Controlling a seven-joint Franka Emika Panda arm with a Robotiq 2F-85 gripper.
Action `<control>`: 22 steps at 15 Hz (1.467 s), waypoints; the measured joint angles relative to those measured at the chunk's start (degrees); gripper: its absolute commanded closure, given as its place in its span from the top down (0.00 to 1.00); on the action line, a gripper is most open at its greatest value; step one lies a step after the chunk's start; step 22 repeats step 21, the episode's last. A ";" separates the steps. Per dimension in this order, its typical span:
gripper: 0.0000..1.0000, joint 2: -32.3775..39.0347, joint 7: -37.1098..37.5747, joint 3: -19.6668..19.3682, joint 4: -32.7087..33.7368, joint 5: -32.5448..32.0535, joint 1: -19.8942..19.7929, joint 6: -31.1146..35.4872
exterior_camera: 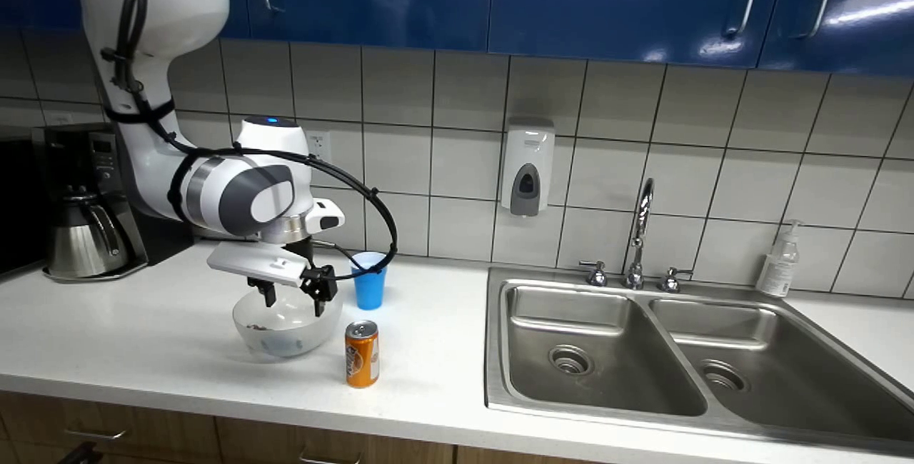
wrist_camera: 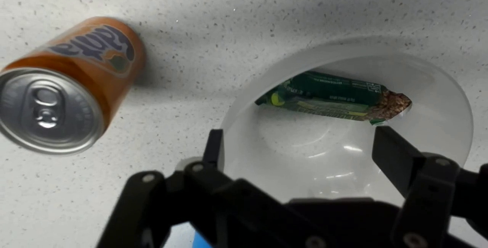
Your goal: Put the candy bar in the bowl
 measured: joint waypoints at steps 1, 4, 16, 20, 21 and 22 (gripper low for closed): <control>1.00 -0.08 -0.28 -0.01 0.00 0.26 0.11 0.00; 1.00 -1.16 -2.27 0.28 -0.15 2.27 0.20 0.00; 1.00 -13.66 -11.40 5.28 -7.67 8.83 -0.96 -3.52; 1.00 -17.92 -15.95 6.09 -10.95 10.96 -0.39 -4.39; 1.00 -18.91 -16.75 6.09 -11.76 11.16 -0.05 -4.54; 1.00 -18.91 -16.75 6.09 -11.76 11.16 -0.05 -4.54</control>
